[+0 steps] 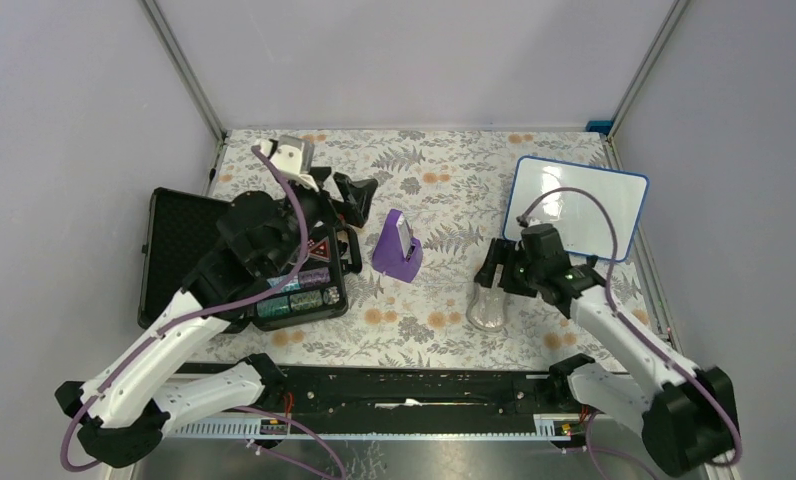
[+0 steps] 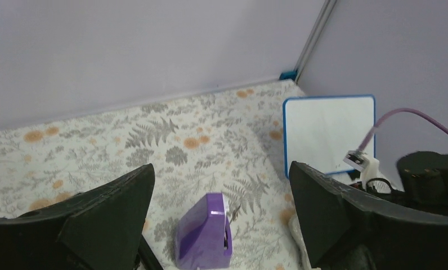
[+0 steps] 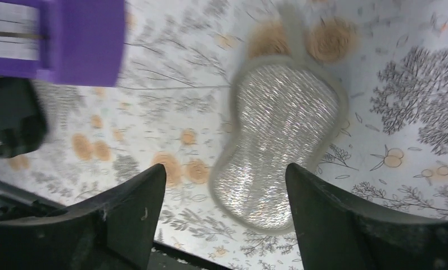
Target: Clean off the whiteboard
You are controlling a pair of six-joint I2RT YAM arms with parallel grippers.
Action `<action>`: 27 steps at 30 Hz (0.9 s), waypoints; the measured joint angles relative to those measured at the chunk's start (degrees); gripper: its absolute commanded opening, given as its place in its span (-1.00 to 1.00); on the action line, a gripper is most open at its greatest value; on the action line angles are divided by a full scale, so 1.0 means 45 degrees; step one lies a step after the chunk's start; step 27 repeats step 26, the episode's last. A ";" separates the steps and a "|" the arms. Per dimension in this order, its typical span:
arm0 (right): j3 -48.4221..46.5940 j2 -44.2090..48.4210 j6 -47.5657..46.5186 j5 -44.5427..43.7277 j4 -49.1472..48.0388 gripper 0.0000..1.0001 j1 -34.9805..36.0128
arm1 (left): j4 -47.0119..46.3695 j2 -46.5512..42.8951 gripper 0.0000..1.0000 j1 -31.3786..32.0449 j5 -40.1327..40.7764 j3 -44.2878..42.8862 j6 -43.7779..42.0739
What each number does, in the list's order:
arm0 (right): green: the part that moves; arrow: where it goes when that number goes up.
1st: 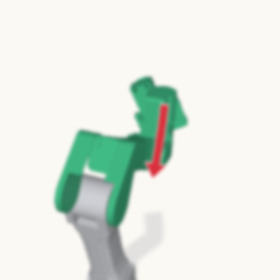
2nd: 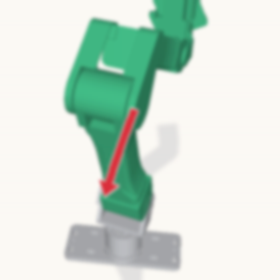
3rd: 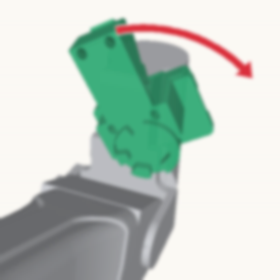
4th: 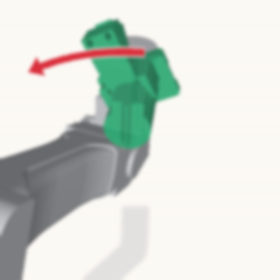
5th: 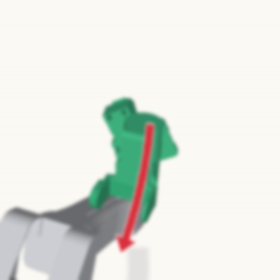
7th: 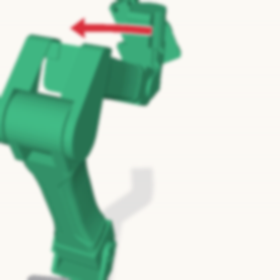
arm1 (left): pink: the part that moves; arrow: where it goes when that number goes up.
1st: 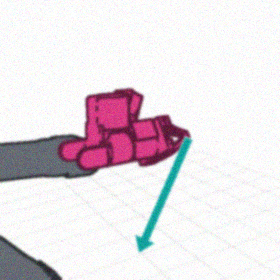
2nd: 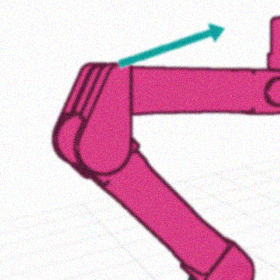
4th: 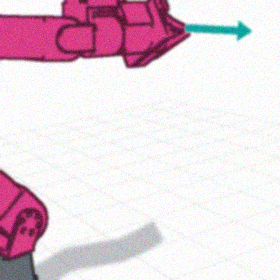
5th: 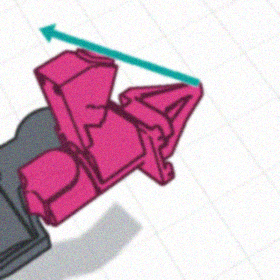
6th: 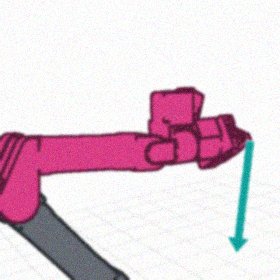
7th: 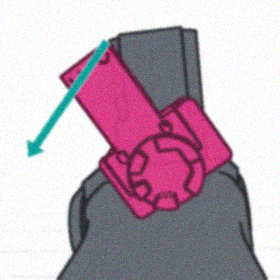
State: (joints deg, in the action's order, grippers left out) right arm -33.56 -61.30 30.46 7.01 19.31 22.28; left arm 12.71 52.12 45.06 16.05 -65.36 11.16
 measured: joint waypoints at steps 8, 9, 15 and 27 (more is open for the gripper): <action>-0.3434 0.4260 -0.0831 -0.0991 0.2040 0.99 0.0024 | 0.0272 -0.0019 0.98 0.0000 0.0486 -0.2317 -0.0466; -0.4036 0.4687 -0.0957 -0.1248 0.2215 0.99 0.0029 | 0.0282 -0.0083 0.98 0.0000 0.0544 -0.2482 -0.0539; -0.7495 0.6445 -0.1690 -0.2914 0.2934 0.99 0.0029 | 0.0641 -0.0505 0.98 0.0000 0.0986 -0.3691 -0.1146; -0.8835 0.8432 -0.2365 -0.4687 0.2220 0.99 0.0029 | 0.0651 -0.1763 0.98 0.0000 0.1608 -0.4741 -0.1622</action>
